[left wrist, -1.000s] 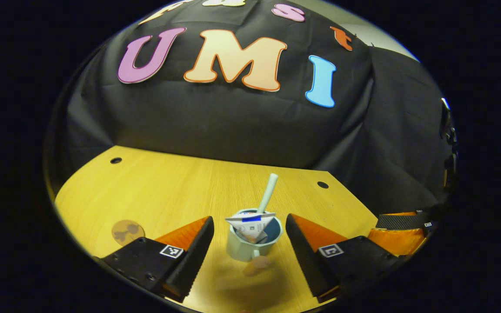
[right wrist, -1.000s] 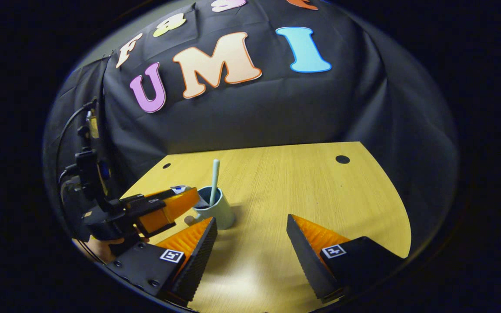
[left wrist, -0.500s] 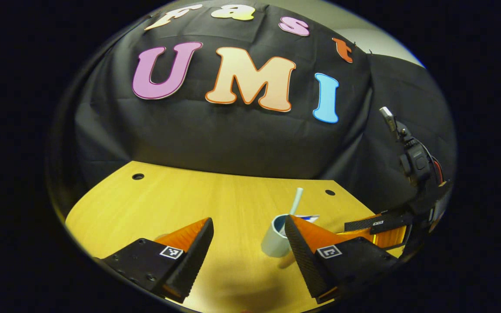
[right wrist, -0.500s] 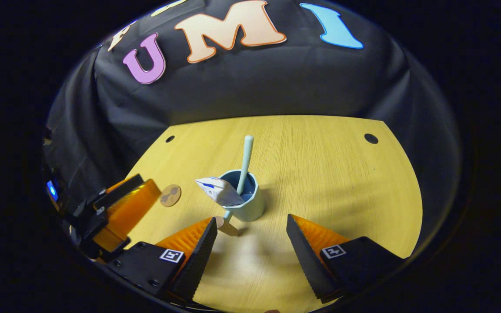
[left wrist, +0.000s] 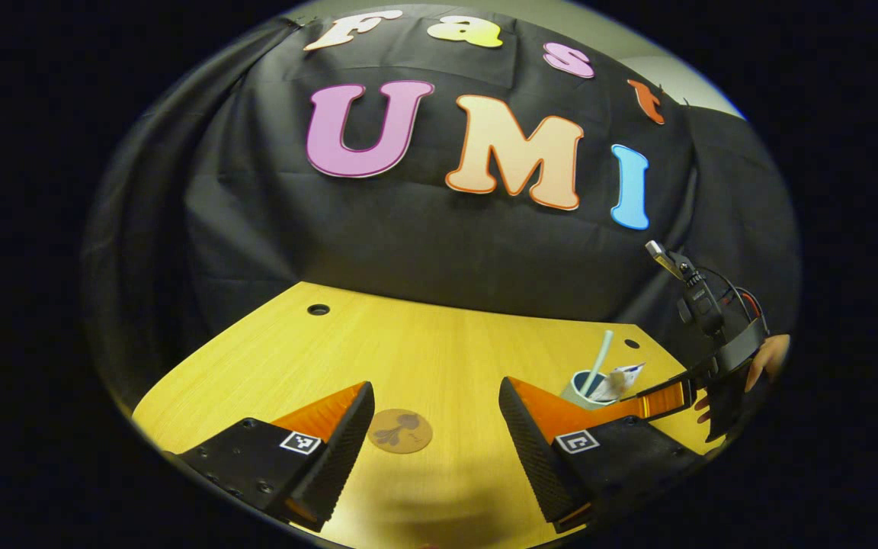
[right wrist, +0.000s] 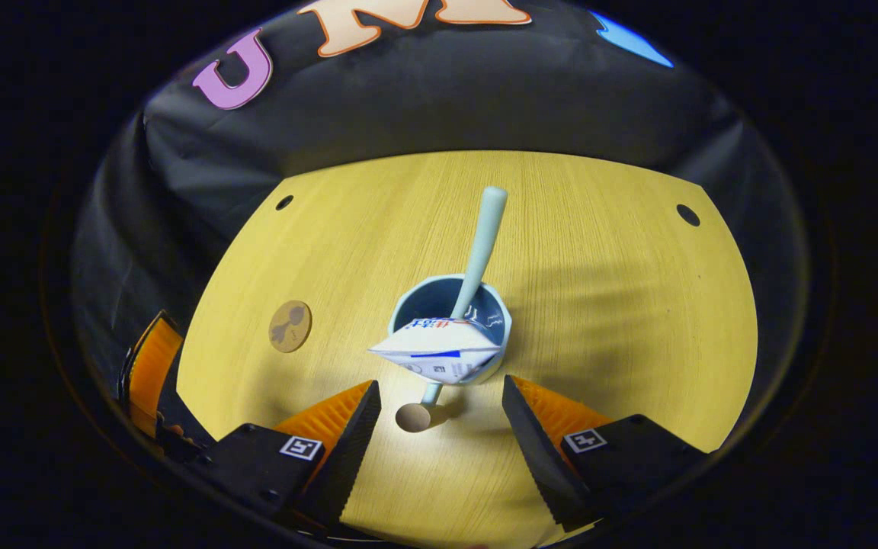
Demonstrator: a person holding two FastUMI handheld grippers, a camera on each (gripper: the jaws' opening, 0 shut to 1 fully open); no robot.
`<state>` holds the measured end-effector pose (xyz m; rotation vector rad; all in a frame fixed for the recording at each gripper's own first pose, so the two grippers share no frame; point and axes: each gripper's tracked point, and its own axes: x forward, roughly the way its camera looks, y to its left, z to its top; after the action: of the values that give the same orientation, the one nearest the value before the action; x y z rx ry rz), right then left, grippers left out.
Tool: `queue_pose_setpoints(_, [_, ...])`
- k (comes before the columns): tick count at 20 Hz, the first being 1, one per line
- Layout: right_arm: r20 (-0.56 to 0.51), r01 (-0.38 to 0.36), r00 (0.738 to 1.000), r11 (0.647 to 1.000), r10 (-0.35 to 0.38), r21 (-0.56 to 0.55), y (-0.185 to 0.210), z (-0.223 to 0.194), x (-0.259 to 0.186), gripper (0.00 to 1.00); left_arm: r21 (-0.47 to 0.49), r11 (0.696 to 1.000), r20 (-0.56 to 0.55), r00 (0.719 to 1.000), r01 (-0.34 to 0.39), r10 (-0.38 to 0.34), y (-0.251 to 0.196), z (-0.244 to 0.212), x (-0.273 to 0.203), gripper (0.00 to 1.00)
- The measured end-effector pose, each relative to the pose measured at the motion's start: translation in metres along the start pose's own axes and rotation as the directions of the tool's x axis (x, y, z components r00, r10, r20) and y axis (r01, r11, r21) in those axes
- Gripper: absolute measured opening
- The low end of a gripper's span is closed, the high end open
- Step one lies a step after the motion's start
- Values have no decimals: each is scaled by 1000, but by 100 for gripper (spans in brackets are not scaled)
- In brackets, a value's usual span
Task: Put the toothbrush and toothpaste on the desktop into the cup, then pick up the cup and place it on the coaster on the desktop.
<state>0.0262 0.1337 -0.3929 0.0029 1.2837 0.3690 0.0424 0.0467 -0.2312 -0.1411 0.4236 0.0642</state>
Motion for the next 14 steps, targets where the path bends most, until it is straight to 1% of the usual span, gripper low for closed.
queue_pose_setpoints(8, [-73,71,995,997,-71,-8,-5,-6,27,98,1,999,-5,999,-44,44,43,-1,-7,95])
queue_pose_setpoints(9, [-79,89,993,996,-90,-18,-10,-7,29,94,0,999,-6,999,-47,47,46,0,-6,95])
queue_pose_setpoints(10, [-84,95,992,995,-97,-19,-12,-7,31,85,-3,999,-9,999,-49,49,50,0,-7,95])
queue_pose_setpoints(11, [-93,95,991,995,-95,-10,-12,-8,33,82,-6,999,-13,999,-50,50,54,-1,-6,95])
queue_pose_setpoints(12, [-97,95,991,996,-94,-2,-12,-9,32,76,-8,999,-17,999,-51,51,57,-2,-5,95])
queue_pose_setpoints(14, [-112,102,989,995,-101,1,-12,-12,31,70,-9,999,-29,998,-48,48,62,-5,-2,95])
